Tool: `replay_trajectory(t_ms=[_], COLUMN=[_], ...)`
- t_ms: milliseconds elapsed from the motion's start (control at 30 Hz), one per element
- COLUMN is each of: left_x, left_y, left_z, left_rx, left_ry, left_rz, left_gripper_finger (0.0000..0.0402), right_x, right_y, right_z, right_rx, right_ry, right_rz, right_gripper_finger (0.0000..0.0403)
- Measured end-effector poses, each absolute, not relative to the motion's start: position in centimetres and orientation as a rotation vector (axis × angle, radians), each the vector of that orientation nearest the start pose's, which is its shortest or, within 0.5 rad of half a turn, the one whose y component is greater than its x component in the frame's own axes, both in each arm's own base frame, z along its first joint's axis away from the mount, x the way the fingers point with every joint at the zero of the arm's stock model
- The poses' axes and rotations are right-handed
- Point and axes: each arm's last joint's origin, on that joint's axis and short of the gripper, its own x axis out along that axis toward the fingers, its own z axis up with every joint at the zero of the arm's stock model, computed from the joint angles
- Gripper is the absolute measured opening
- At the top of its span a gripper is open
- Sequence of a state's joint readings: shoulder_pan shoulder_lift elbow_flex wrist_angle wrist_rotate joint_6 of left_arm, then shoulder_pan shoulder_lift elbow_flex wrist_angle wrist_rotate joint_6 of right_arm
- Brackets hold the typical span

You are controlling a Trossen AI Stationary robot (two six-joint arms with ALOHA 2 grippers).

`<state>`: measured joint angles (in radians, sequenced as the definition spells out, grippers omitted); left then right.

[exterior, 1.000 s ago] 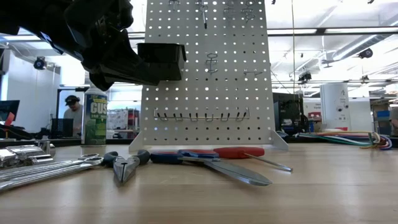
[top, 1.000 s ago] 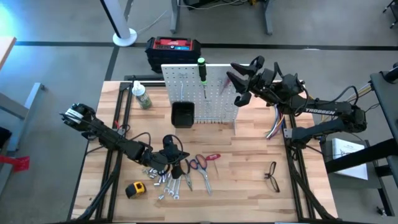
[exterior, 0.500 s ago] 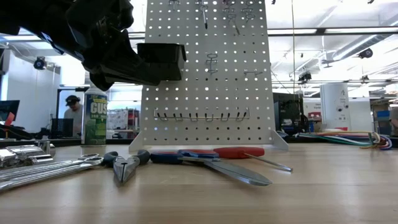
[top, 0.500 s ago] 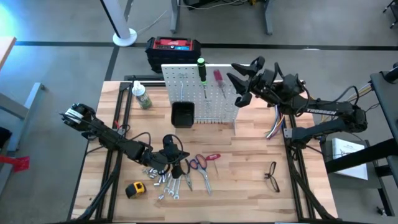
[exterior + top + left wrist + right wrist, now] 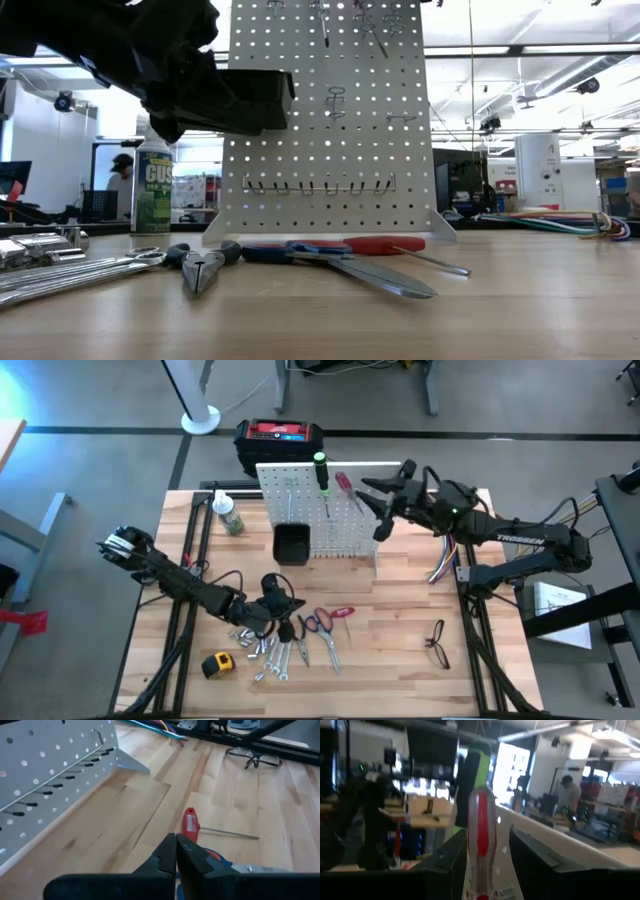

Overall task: Hang tools onto peg board
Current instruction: Hang the red screwdriver on the pegboard

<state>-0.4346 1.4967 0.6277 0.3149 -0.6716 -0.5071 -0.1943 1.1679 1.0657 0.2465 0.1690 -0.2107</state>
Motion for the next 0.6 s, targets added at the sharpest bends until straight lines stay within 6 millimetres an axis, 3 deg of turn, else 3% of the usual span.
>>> replay_trajectory(t_ms=[267, 600], left_x=[26.3, 26.0], left_y=[-10.3, -10.4], left_z=[17.1, 16.7], left_rx=[-0.223, -0.211], left_ry=[0.395, 0.446], left_rz=[0.338, 0.316], left_gripper_finger=[0.0, 0.0], right_x=[25.8, 25.5], right_y=[-5.7, -3.9], right_z=[41.7, 44.0], right_rx=[-0.231, -0.295], right_ry=[0.001, 0.094], right_rz=[-0.397, -0.47], right_gripper_finger=[0.0173, 0.0236])
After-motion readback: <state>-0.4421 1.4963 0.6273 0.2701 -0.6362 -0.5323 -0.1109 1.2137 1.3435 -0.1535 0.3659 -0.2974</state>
